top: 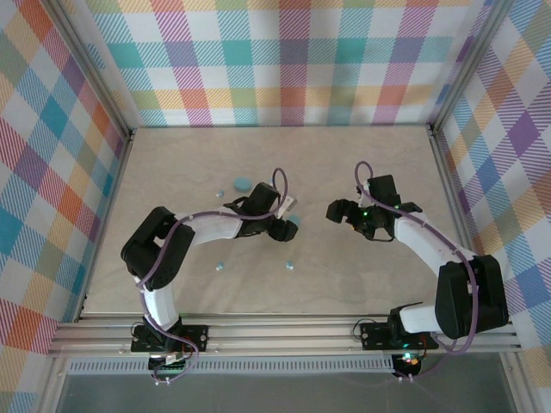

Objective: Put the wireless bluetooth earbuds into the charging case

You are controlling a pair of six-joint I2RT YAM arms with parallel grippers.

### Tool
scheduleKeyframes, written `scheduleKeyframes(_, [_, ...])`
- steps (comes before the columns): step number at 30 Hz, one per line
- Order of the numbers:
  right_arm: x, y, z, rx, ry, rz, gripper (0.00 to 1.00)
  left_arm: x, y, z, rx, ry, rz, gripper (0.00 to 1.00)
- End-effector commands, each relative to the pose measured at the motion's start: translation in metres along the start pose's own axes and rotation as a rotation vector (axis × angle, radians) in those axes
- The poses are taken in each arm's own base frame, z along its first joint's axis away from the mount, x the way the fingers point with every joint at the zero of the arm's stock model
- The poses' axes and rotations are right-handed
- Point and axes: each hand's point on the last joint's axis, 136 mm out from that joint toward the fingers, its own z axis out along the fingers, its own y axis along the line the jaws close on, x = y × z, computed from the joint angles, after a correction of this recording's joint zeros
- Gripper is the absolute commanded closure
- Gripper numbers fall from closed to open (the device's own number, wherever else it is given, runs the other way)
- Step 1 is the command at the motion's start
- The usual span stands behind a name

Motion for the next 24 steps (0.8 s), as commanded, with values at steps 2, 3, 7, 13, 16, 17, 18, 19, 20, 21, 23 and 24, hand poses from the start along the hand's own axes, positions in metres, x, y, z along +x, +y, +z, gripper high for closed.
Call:
scheduleKeyframes(2, [0.0, -0.001, 0.005, -0.014, 0.002, 0.02, 0.08, -0.002, -0.008, 0.01, 0.056, 0.012, -0.004, 0.37])
scheduleKeyframes(3, [0.001, -0.002, 0.005, -0.013, 0.005, 0.026, 0.08, -0.002, -0.008, 0.011, 0.057, 0.011, -0.003, 0.37])
scheduleKeyframes(7, [0.003, -0.002, 0.008, -0.019, 0.01, 0.04, 0.08, 0.002, -0.003, 0.017, 0.018, 0.046, 0.016, 0.38])
scheduleKeyframes(13, [0.002, 0.001, 0.008, -0.026, 0.024, 0.045, 0.08, 0.007, -0.001, 0.025, -0.033, 0.112, 0.082, 0.57])
scheduleKeyframes(16, [0.001, 0.001, 0.009, -0.03, 0.024, 0.055, 0.08, 0.006, -0.003, 0.023, -0.029, 0.112, 0.102, 0.62])
scheduleKeyframes(17, [0.0, 0.003, 0.01, -0.038, 0.023, 0.059, 0.08, 0.006, -0.003, 0.022, -0.026, 0.112, 0.108, 0.63])
scheduleKeyframes(18, [0.0, 0.004, 0.011, -0.045, 0.025, 0.065, 0.08, 0.005, -0.004, 0.021, -0.023, 0.11, 0.114, 0.65])
scheduleKeyframes(19, [0.0, 0.005, 0.013, -0.056, 0.031, 0.072, 0.08, 0.005, -0.006, 0.019, -0.017, 0.11, 0.123, 0.67])
scheduleKeyframes(20, [-0.001, 0.007, 0.014, -0.066, 0.036, 0.082, 0.09, 0.005, -0.007, 0.017, -0.011, 0.106, 0.131, 0.68])
scheduleKeyframes(21, [0.0, 0.008, 0.016, -0.075, 0.042, 0.09, 0.09, 0.003, -0.008, 0.015, -0.007, 0.1, 0.138, 0.68])
scheduleKeyframes(23, [0.0, 0.01, 0.02, -0.102, 0.054, 0.111, 0.1, -0.001, -0.011, 0.009, 0.004, 0.08, 0.153, 0.69])
scheduleKeyframes(24, [0.001, 0.012, 0.023, -0.116, 0.062, 0.118, 0.11, -0.003, -0.013, 0.007, 0.011, 0.072, 0.158, 0.69])
